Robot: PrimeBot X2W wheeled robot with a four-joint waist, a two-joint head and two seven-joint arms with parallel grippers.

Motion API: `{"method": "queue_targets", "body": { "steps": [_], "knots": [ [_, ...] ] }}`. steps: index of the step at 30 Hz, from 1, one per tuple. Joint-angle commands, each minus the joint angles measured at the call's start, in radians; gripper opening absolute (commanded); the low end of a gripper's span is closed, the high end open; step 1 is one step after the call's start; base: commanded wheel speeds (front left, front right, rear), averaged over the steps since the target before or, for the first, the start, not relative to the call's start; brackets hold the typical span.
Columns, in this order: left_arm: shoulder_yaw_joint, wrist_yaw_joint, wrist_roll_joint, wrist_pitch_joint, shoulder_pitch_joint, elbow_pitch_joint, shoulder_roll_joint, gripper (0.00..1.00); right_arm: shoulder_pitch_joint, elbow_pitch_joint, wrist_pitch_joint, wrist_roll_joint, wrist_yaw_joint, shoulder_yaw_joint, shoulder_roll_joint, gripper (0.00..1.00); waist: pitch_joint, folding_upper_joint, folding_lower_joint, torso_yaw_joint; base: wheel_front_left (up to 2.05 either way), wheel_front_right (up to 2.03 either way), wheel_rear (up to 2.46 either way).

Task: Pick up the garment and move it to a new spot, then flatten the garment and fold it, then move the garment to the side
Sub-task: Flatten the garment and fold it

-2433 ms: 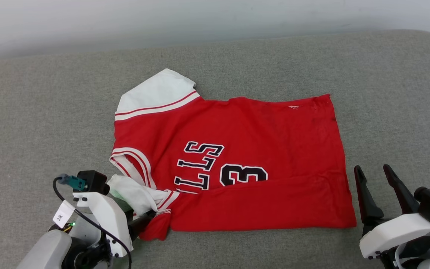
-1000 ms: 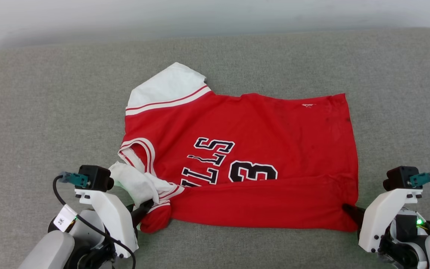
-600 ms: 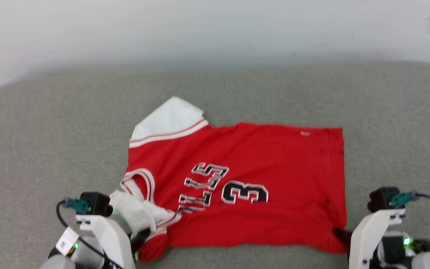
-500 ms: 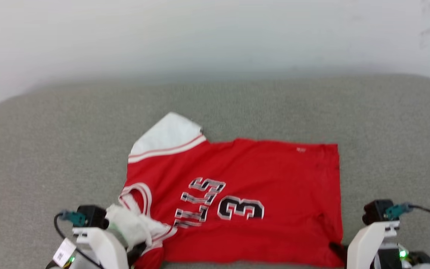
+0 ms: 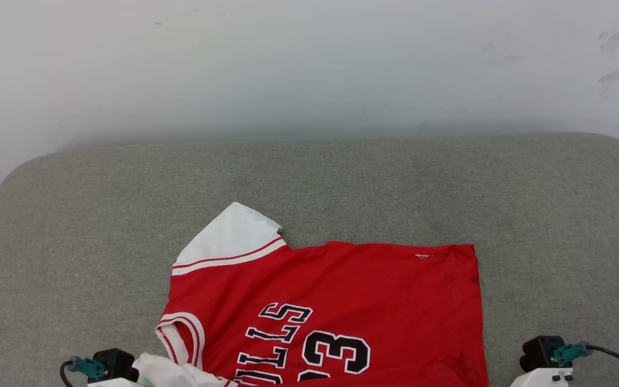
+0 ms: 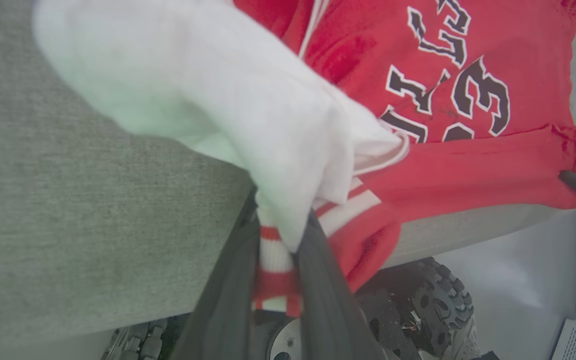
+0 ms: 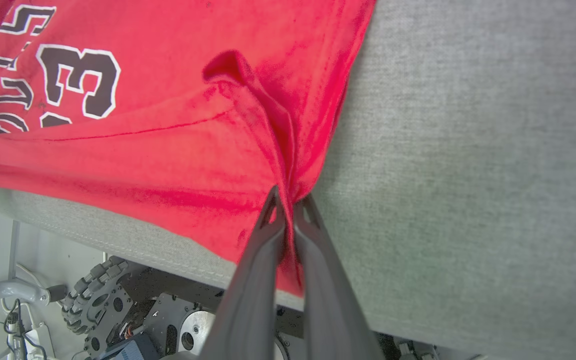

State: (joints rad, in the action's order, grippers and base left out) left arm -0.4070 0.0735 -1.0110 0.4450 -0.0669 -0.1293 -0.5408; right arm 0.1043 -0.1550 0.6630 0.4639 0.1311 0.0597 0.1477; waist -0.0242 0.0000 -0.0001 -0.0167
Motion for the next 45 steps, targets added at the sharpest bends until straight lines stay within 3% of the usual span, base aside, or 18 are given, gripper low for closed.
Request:
{"method": "queue_targets", "body": {
  "steps": [1,2,3,4,5,10,17,22,29,37,45],
  "knots": [
    [0.004,-0.001,-0.003,-0.008,-0.008,-0.013,0.003,0.00,0.011,-0.008,-0.013,0.001,-0.001,-0.005,-0.001,0.00,0.002,0.0000,0.0001,0.001,0.00,0.00,0.00],
    [0.003,-0.003,0.000,-0.012,-0.006,-0.024,0.005,0.00,0.014,-0.012,-0.026,0.006,-0.001,-0.008,-0.009,0.17,0.003,0.0000,0.0001,0.002,0.00,0.00,0.00],
    [0.001,-0.005,0.003,-0.016,-0.002,-0.035,0.008,0.34,0.015,-0.015,-0.039,0.004,-0.001,-0.010,-0.011,0.49,0.004,0.0000,0.0001,0.003,0.00,0.00,0.00],
    [0.001,-0.008,0.006,-0.026,0.007,-0.043,0.015,0.85,0.018,-0.019,-0.051,0.001,-0.001,-0.008,-0.013,1.00,0.004,0.0000,0.0001,0.005,0.00,0.00,0.00],
    [0.002,-0.010,0.008,-0.036,0.015,-0.052,0.022,1.00,0.019,-0.017,-0.073,0.001,-0.001,-0.006,-0.016,1.00,0.004,0.0000,0.0001,0.006,0.00,0.00,0.00],
    [0.006,-0.026,0.036,-0.088,0.048,-0.076,0.029,1.00,-0.001,0.027,-0.232,0.003,-0.001,-0.008,-0.031,1.00,0.002,0.0000,0.0001,0.009,0.00,0.00,0.00],
    [0.030,0.010,0.157,-0.260,0.118,-0.059,0.024,1.00,-0.024,0.111,-0.478,-0.132,-0.001,-0.066,-0.045,1.00,-0.001,0.0000,0.0001,0.006,0.00,0.00,0.00],
    [0.047,0.047,0.245,-0.393,0.178,-0.042,0.038,1.00,-0.039,0.174,-0.568,-0.248,-0.001,-0.110,-0.065,1.00,0.014,0.0000,0.0001,-0.003,0.00,0.00,0.00],
    [0.053,0.064,0.302,-0.489,0.300,-0.049,0.075,1.00,-0.082,0.270,-0.602,-0.290,-0.001,-0.117,-0.086,1.00,0.098,0.0000,0.0001,-0.027,0.00,0.00,0.00],
    [0.035,0.017,0.305,-0.399,0.545,-0.161,0.078,1.00,-0.190,0.312,-0.609,-0.307,-0.001,-0.095,-0.092,1.00,0.255,0.0000,0.0001,-0.073,0.00,0.00,0.00],
    [0.003,-0.120,0.201,-0.111,0.791,-0.330,0.048,1.00,-0.276,0.299,-0.637,-0.303,-0.001,-0.080,-0.096,1.00,0.366,0.0000,0.0001,-0.117,0.00,0.00,0.00]
  ]
}}
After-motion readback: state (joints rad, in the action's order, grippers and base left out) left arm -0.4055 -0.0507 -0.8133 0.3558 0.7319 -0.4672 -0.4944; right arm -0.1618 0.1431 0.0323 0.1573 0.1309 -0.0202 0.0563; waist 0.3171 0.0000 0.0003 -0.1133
